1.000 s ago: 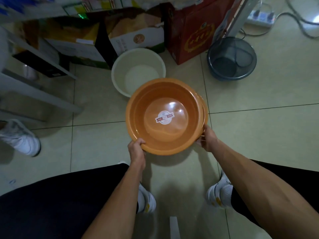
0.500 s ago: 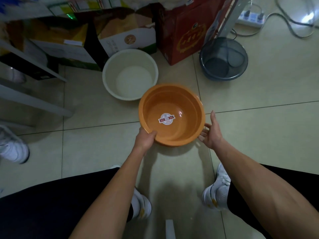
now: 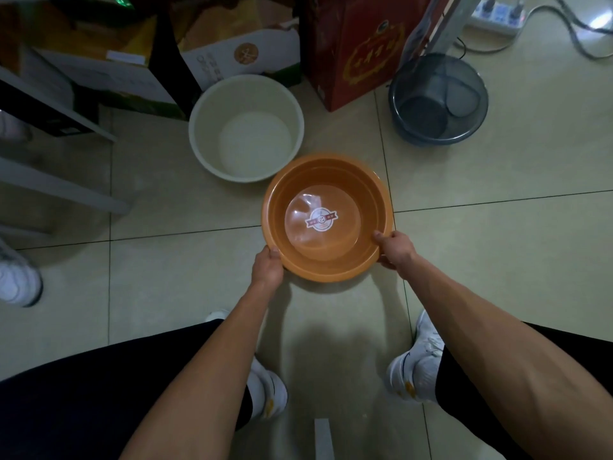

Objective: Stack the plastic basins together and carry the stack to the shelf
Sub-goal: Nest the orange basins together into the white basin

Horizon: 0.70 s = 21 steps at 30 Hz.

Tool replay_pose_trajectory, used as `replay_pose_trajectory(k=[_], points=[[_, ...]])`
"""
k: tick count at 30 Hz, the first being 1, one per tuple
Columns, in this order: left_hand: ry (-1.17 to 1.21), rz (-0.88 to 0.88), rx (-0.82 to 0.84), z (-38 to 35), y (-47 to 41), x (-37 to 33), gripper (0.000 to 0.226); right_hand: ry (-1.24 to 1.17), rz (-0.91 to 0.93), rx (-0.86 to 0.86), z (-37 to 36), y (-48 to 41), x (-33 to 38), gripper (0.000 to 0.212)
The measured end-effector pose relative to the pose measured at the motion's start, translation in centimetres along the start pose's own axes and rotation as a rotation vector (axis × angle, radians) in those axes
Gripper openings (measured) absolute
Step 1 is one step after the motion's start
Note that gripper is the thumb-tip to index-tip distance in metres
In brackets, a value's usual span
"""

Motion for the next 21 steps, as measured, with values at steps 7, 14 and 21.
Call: replay_pose_trajectory(k=[7, 14, 21], points=[[0.138, 0.041, -0.031, 0.5, 3.0, -4.3, 0.038, 0.040, -0.039, -0.033, 0.0, -0.9, 0.0, 0.037], [0.231, 0.161, 0.044, 0.6, 2.8, -3.1, 0.035, 0.220, -0.019, -0.120, -2.4, -2.3, 0.7, 0.060], [0.353, 0.088, -0.017, 1.3, 2.0, -3.4, 0.047, 0.142, -0.015, -0.029, -1.1, 0.2, 1.1, 0.053]])
Point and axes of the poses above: each hand's wrist, its own y-axis away from the middle knuckle, its own z-axis out of the back of the hand, x = y × z, the point moved 7 cm from there along -y, towards the middle knuckle, and after that the axes turned 12 degrees about -z, right-handed, at the moved point
